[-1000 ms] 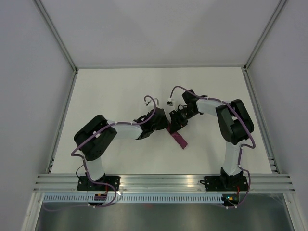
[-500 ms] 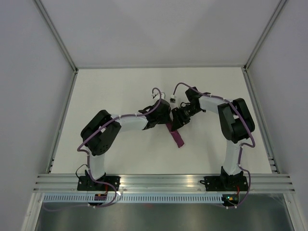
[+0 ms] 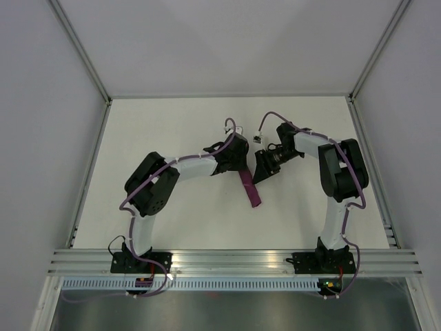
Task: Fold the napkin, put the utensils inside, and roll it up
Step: Roll the napkin at the center of the board.
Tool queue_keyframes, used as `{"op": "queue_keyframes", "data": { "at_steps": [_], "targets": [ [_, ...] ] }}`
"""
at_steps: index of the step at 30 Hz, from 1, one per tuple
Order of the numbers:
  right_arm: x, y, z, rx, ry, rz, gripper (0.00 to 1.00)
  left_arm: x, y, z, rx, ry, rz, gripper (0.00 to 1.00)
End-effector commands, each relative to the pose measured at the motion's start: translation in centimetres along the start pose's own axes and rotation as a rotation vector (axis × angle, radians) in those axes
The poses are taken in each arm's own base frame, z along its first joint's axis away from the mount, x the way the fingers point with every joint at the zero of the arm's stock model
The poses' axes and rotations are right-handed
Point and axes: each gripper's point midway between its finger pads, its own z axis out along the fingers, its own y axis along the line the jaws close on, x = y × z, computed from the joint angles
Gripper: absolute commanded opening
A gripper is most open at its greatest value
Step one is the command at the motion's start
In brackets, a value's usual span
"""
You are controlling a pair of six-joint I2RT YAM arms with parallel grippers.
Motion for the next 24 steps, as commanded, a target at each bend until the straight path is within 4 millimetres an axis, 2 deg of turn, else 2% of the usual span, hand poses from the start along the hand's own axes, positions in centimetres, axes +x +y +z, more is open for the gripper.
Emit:
{"op": "queue_keyframes", "data": {
  "at_steps": [1, 5, 6, 7, 10, 11, 12, 19, 24],
  "targets": [
    [-1.7, 0.9, -1.3, -0.056, -0.048, -0.035, 0.60, 0.1, 0.6, 0.9, -0.013, 0.058, 0.081, 0.46],
    [-2.8, 0.9, -2.8, -0.054, -0.095, -0.046, 0.60, -0.7, 0.6, 1.8, -0.015, 0.070, 0.107, 0.46],
    [-3.1, 1.0, -3.2, -0.053, -0.109, -0.052, 0.60, -1.5, 0.2, 1.8, -0.005, 0.058, 0.110, 0.46],
    [-3.4, 0.9, -3.8, -0.053, -0.127, -0.052, 0.60, -1.1, 0.4, 2.3, -0.011, 0.077, 0.125, 0.46],
    [-4.2, 0.9, -5.2, -0.051, -0.173, -0.061, 0.60, -2.0, 0.1, 2.5, -0.003, 0.073, 0.154, 0.45],
    [-4.4, 0.9, -5.6, -0.051, -0.185, -0.061, 0.60, -1.7, 0.2, 2.9, -0.006, 0.084, 0.163, 0.46],
    [-4.6, 0.9, -5.9, -0.052, -0.196, -0.064, 0.60, -2.6, -0.1, 2.9, 0.003, 0.070, 0.170, 0.46],
    [-5.3, -0.1, -8.9, -0.050, -0.283, -0.041, 0.60, -3.9, -0.5, 3.2, 0.014, 0.070, 0.275, 0.46],
    [-5.5, 0.1, -9.9, -0.065, -0.298, -0.045, 0.60, -4.6, -0.7, 2.7, 0.018, 0.058, 0.309, 0.47]
  ]
}}
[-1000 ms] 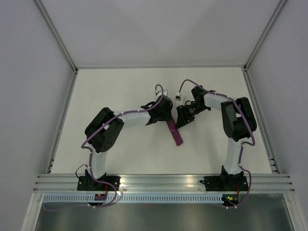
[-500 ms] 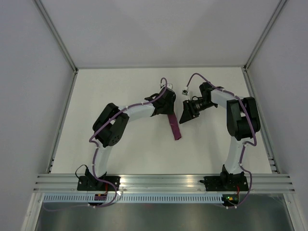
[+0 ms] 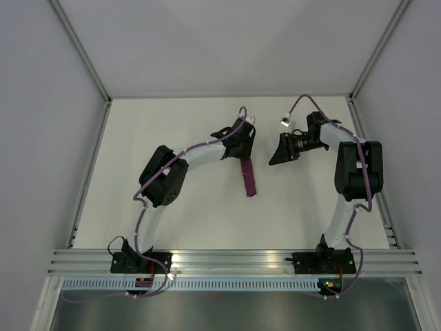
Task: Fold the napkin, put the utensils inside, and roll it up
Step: Roll the napkin at the center of the board, then reset both arms
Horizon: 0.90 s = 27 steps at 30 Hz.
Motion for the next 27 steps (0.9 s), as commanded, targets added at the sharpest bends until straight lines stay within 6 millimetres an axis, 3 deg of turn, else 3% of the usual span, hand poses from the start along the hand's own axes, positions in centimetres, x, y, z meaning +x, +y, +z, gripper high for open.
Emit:
{"op": "queue_keyframes", "data": {
  "at_steps": [1, 6, 16, 21, 23, 24, 27],
  "targets": [
    [-2.7, 1.8, -2.2, -0.046, -0.079, -0.087, 0.60, -0.9, 0.1, -0.6, 0.010, 0.001, 0.079, 0.47],
    [-3.4, 1.8, -3.7, -0.059, -0.103, -0.089, 0.60, -2.8, -0.9, -2.2, 0.052, -0.043, 0.071, 0.49],
    [-3.6, 1.3, -6.2, -0.039, -0.143, -0.101, 0.61, -8.0, -2.7, -8.2, 0.137, -0.208, 0.067, 0.50],
    [-4.1, 1.5, -8.5, 0.015, -0.191, -0.097, 0.62, -9.1, -1.9, -13.9, 0.150, -0.295, 0.046, 0.52],
    [-4.2, 1.6, -9.5, 0.044, -0.212, -0.089, 0.62, -7.7, -0.9, -15.3, 0.140, -0.295, 0.038, 0.54],
    [-4.4, 1.7, -10.7, 0.086, -0.232, -0.100, 0.62, -8.6, -0.8, -18.3, 0.156, -0.353, 0.026, 0.55],
    [-5.0, 1.1, -13.5, 0.247, -0.300, -0.099, 0.63, -7.1, 0.9, -22.0, 0.160, -0.401, 0.005, 0.57]
  ]
}}
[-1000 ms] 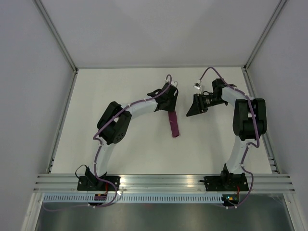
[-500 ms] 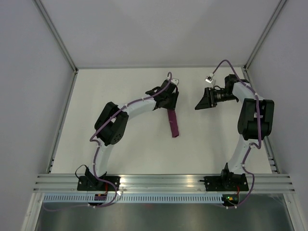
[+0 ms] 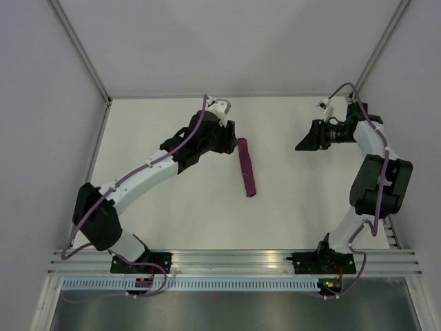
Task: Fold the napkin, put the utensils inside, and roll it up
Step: Reset both arms
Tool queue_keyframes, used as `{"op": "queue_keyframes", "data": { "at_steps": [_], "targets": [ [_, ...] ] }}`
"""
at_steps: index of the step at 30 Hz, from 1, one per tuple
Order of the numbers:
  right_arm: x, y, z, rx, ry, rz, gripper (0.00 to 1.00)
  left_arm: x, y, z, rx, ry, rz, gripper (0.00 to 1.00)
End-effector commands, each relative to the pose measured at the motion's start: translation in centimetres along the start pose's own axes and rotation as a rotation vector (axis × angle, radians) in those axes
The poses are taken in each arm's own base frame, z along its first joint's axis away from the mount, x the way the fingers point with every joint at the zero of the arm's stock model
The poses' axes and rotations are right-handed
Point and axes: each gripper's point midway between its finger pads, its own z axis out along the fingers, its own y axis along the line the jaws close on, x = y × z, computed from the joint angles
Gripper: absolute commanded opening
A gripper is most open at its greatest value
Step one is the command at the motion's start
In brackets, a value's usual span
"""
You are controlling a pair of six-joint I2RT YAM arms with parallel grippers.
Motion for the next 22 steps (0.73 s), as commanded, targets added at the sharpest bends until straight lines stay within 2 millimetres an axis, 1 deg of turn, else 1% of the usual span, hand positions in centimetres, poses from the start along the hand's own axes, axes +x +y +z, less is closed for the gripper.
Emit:
{"op": "queue_keyframes", "data": {
  "at_steps": [1, 2, 3, 4, 5, 6, 7, 8, 9, 10, 11, 12, 13, 15, 16, 20, 22],
  "targets": [
    [-2.9, 0.6, -3.9, 0.174, -0.125, -0.090, 0.64, -1.9, 1.2, -5.2, 0.007, -0.114, -0.010, 0.57],
    [-3.0, 0.2, -4.5, 0.223, -0.141, -0.109, 0.64, -0.4, 1.9, -5.9, -0.001, -0.096, -0.016, 0.58],
    [-3.5, 0.9, -5.8, 0.273, -0.170, -0.136, 0.64, -0.1, 2.1, -6.7, 0.002, -0.102, -0.024, 0.58],
    [-3.1, 0.5, -6.4, 0.321, -0.169, -0.138, 0.65, 0.3, 2.6, -8.3, 0.000, -0.122, -0.030, 0.59],
    [-3.1, 0.8, -7.0, 0.345, -0.179, -0.152, 0.65, 0.5, 2.8, -9.1, -0.002, -0.132, -0.033, 0.59],
    [-3.3, 1.6, -8.0, 0.377, -0.202, -0.183, 0.65, 0.8, 3.1, -9.6, -0.008, -0.138, -0.038, 0.60],
    [-2.7, 1.3, -8.3, 0.403, -0.202, -0.179, 0.65, 1.3, 3.5, -10.9, -0.011, -0.153, -0.043, 0.60],
    [-2.6, 1.6, -8.6, 0.411, -0.214, -0.187, 0.65, 1.5, 3.6, -11.4, -0.009, -0.157, -0.045, 0.61],
    [-2.5, 2.0, -9.4, 0.435, -0.236, -0.198, 0.66, 1.7, 3.9, -12.0, -0.017, -0.164, -0.046, 0.61],
    [-2.3, 1.9, -9.7, 0.449, -0.237, -0.201, 0.67, 2.7, 4.5, -12.3, -0.034, -0.147, -0.045, 0.61],
    [-1.8, 1.8, -9.7, 0.460, -0.230, -0.196, 0.67, 2.5, 4.7, -13.2, -0.036, -0.166, -0.047, 0.62],
    [-1.5, 1.9, -9.9, 0.466, -0.231, -0.197, 0.67, 2.6, 4.9, -13.6, -0.042, -0.171, -0.040, 0.63],
    [-1.0, 1.7, -9.9, 0.467, -0.224, -0.194, 0.68, 3.3, 5.3, -13.7, -0.052, -0.158, -0.039, 0.63],
    [-0.8, 1.4, -10.3, 0.476, -0.234, -0.185, 0.69, 3.5, 5.4, -14.4, -0.052, -0.165, -0.030, 0.63],
    [-1.0, 1.2, -10.6, 0.484, -0.242, -0.187, 0.69, 3.7, 5.6, -14.5, -0.055, -0.161, -0.028, 0.63],
    [-1.2, 0.6, -11.7, 0.506, -0.283, -0.172, 0.70, 3.4, 5.7, -14.9, -0.057, -0.172, -0.019, 0.64],
    [-1.6, 0.3, -12.1, 0.527, -0.309, -0.182, 0.76, 3.3, 5.7, -15.0, -0.056, -0.178, -0.017, 0.64]
  ]
}}
